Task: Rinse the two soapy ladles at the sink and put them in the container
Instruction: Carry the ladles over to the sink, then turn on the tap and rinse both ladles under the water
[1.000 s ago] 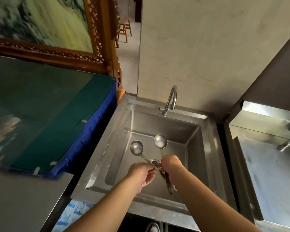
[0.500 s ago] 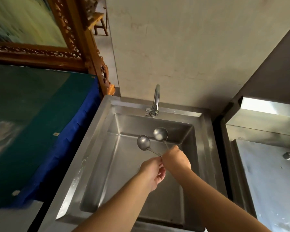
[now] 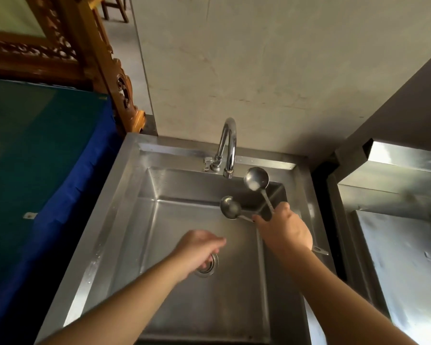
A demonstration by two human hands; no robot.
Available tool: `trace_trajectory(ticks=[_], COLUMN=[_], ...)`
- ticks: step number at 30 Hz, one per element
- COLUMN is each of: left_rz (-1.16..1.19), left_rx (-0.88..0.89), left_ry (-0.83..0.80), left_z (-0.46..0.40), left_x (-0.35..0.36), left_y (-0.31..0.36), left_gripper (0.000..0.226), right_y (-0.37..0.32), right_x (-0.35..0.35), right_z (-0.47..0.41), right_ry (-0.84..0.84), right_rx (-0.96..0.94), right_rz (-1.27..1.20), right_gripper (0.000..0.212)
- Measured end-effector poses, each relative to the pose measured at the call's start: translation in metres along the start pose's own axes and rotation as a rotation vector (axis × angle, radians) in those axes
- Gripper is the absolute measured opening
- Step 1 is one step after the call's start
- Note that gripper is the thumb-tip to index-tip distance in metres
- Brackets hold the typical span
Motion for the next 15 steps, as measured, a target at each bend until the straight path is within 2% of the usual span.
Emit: trace_trajectory(ticks=[3,5,9,15], left_rz=[-0.281,-0.42,-0.593,-0.713], left_rx=[0.172,0.255,0.375,0.392], left_ry=[0.208,0.284,0.319,0.379], left_z=[-0.053,-0.087,-0.144,-0.187], left_x=[-0.037,-0.055,-0.066,-0.067], left_y=[0.021,0.042,0.077,0.096], left_gripper=[0.019,0.015,0.024,0.027], right_y=[-0.001,-0.002,-0.004,-0.004], right_x=[0.006,0.012,0.027,0.042], right_z=[-0.008,-0.011,-0.017,-0.026], right_ry=[0.034,0.049,0.045,-0.012], right_rx=[0.008,0.008,0.007,-0.018], right_rz=[0.013,0.019,0.0,0.002], right_gripper=[0.048,0.049,0.049,0.048])
Point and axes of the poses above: each hand's wrist, its own z-axis away from the middle knuckle, its own x-axis out of the palm, y = z × x, the point moved 1 cm from there along -z, towards the middle knuckle, and after that the axes turned 3 degrees about y, right-handed, at the moved point
